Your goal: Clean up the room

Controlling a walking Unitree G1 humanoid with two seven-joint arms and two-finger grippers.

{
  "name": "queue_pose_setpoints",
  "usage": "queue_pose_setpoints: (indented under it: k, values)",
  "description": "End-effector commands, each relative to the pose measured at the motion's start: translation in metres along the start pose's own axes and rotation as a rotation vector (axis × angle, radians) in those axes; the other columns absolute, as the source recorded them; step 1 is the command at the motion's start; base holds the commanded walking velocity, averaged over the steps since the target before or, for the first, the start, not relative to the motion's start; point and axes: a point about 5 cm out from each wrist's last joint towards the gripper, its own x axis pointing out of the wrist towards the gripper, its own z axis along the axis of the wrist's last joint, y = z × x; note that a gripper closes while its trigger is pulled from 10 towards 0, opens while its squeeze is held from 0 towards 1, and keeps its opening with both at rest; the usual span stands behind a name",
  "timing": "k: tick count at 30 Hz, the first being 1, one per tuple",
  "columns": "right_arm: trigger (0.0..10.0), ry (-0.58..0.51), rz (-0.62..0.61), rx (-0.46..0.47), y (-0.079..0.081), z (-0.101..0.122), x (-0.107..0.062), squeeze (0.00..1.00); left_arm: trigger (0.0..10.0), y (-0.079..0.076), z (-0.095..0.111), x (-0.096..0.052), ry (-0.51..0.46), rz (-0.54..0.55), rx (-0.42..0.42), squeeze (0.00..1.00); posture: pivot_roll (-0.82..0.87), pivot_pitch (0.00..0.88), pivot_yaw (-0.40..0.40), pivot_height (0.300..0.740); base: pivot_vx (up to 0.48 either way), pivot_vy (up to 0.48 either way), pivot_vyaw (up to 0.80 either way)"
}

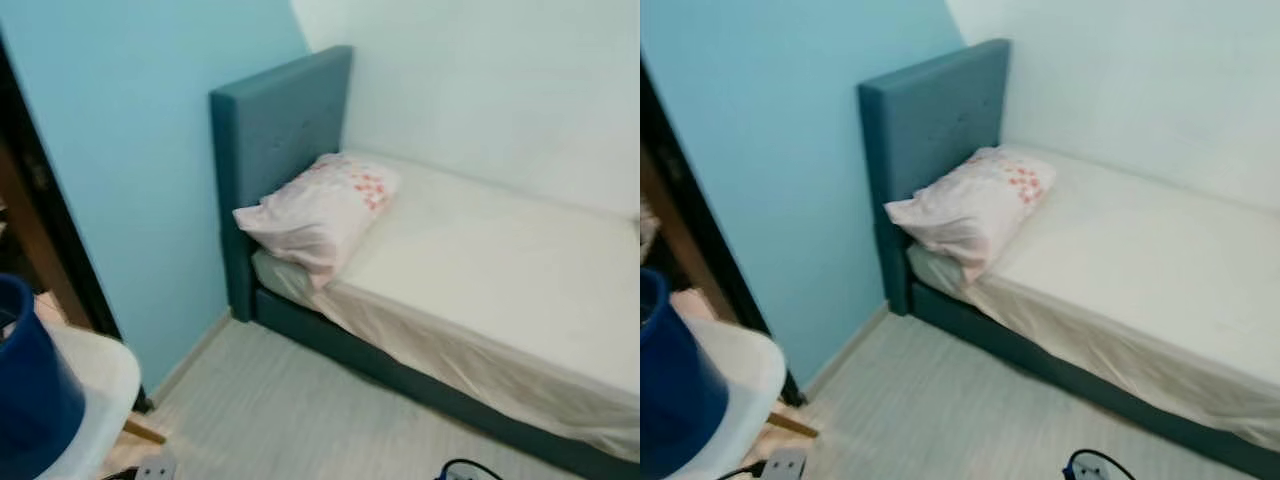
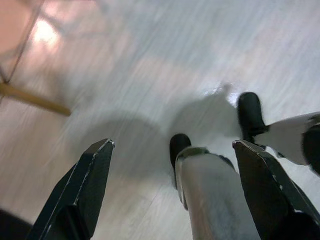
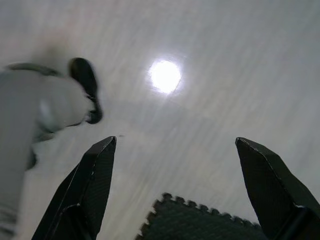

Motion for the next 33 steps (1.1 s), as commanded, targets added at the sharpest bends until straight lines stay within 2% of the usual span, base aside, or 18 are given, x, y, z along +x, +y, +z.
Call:
queue_pose_setpoints:
  k: [1,6,15,17,21,23,28,33]
  values:
    - [10.0,0.001,0.011,-0.002,0.003,-0.002,0.0,0.0,10.0,0.0,-0.011,-0.002,0.041,-0.006,-0.001,0.0,-0.02,0.0,-0.065,0.708,0.0,0.0,-0.75]
    - [10.0,0.003,0.012,-0.006,0.003,-0.002,0.0,0.0,10.0,-0.001,-0.013,-0.002,0.045,-0.011,-0.001,0.0,-0.03,0.0,-0.069,0.708,0.0,0.0,-0.75]
    - [10.0,-0.003,0.016,-0.012,0.004,0.0,0.0,0.0,10.0,0.008,-0.019,-0.004,0.057,0.0,-0.011,0.0,-0.02,0.0,-0.07,0.708,0.0,0.0,-0.74]
    - [10.0,-0.02,0.019,0.0,0.004,0.003,0.0,0.0,10.0,0.015,-0.021,-0.005,0.053,0.014,-0.04,0.0,-0.02,0.0,-0.068,0.708,0.0,0.0,-0.25]
    - [10.0,-0.028,0.024,0.005,0.005,0.005,0.0,0.0,10.0,0.016,-0.02,-0.005,0.053,0.019,-0.042,0.0,-0.02,0.0,-0.066,0.708,0.0,0.0,0.0]
    - [10.0,-0.036,0.029,-0.001,0.006,0.007,0.001,0.0,10.0,0.013,-0.017,-0.004,0.05,0.018,-0.04,0.0,-0.02,0.0,-0.061,0.708,0.0,0.0,0.0]
    - [10.0,-0.046,0.037,0.006,0.009,0.011,0.001,0.0,10.0,-0.013,-0.005,0.0,0.037,-0.007,-0.035,0.0,-0.01,0.0,-0.065,0.708,0.0,0.0,0.0]
    - [10.0,-0.049,0.044,0.002,0.011,0.013,0.001,0.0,10.0,-0.029,-0.002,0.0,0.038,-0.022,-0.044,0.0,0.0,0.0,-0.065,0.708,0.0,0.0,0.0]
